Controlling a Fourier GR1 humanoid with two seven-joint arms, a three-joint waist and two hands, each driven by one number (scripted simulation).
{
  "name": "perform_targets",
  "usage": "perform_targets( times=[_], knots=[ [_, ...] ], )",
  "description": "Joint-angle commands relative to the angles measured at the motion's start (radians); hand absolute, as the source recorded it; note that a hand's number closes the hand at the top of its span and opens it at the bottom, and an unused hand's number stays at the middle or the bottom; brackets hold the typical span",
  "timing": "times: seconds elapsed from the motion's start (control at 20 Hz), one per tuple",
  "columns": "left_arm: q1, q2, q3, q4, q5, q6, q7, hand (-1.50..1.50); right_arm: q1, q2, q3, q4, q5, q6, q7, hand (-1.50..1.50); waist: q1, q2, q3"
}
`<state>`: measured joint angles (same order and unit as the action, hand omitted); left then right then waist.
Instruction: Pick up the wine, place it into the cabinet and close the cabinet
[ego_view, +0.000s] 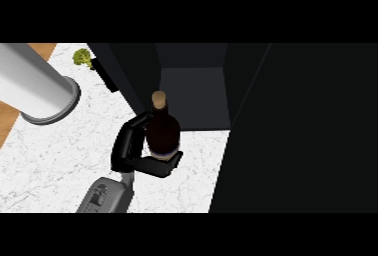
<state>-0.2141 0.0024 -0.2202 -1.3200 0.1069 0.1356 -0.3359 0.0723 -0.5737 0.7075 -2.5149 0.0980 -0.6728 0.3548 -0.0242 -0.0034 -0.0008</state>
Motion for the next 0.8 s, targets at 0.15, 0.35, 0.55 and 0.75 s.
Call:
perform_targets(
  times=[0.15,0.35,0.55,0.75],
  knots=[
    [-0.198,-0.002,0.0,0.182,0.021,0.06,-0.001,1.5,0.048,-0.019,-0.008,-0.2,0.005,0.004,0.062,-1.5,-0.008,0.003,-0.001],
    [-0.197,-0.002,0.034,0.216,0.026,0.019,0.01,1.5,0.095,-0.047,-0.008,-0.217,-0.001,0.019,0.015,-1.5,0.002,0.001,0.0],
    [-0.359,-0.002,0.081,0.407,0.05,0.014,-0.049,1.5,0.033,0.003,-0.044,-0.131,-0.044,0.02,0.016,-1.5,0.002,0.007,0.0],
    [-0.416,-0.002,0.004,0.453,0.116,0.075,-0.051,1.5,0.06,-0.035,-0.035,-0.19,-0.028,0.026,0.028,-1.5,-0.009,0.005,0.0]
  ],
)
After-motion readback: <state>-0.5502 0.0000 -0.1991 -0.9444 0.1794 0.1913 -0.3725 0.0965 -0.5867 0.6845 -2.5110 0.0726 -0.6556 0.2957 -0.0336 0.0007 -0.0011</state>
